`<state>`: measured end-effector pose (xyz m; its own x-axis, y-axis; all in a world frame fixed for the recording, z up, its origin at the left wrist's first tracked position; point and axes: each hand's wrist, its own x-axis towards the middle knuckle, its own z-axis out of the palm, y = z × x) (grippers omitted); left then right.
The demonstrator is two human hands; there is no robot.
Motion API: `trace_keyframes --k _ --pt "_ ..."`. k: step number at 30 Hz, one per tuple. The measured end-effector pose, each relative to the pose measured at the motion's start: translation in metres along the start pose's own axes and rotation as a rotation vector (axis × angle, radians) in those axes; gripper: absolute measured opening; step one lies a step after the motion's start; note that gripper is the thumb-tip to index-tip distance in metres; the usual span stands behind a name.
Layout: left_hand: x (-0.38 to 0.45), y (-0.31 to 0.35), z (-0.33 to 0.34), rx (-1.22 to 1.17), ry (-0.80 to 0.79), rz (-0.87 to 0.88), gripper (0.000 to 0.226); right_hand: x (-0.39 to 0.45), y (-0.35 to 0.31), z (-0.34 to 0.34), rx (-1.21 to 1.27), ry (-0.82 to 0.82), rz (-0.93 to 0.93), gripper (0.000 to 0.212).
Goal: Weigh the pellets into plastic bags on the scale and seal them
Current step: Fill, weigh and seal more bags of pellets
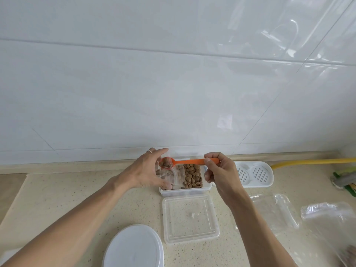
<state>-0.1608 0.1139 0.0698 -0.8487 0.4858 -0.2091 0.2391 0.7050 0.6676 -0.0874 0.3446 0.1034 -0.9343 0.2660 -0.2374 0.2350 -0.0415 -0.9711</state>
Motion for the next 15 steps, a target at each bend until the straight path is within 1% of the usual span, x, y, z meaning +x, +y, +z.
trace_keyframes --k 4,7,9,12,15 --pt "-0.001 0.008 0.004 0.065 0.070 0.072 0.126 -0.001 -0.011 0.002 0.022 -0.003 0.018 0.007" --pt "-0.004 0.015 0.008 0.104 0.129 0.118 0.122 -0.006 -0.016 0.005 -0.050 -0.015 -0.018 0.007" --pt "-0.005 0.016 0.012 0.116 0.134 0.121 0.122 -0.009 -0.021 0.008 -0.071 -0.016 -0.044 0.008" --pt "-0.004 0.018 0.017 0.145 0.133 0.146 0.130 -0.009 -0.030 0.010 0.007 0.022 -0.044 0.007" --pt "-0.003 0.019 0.019 0.150 0.122 0.171 0.143 -0.009 -0.035 0.009 0.094 0.077 0.014 0.006"
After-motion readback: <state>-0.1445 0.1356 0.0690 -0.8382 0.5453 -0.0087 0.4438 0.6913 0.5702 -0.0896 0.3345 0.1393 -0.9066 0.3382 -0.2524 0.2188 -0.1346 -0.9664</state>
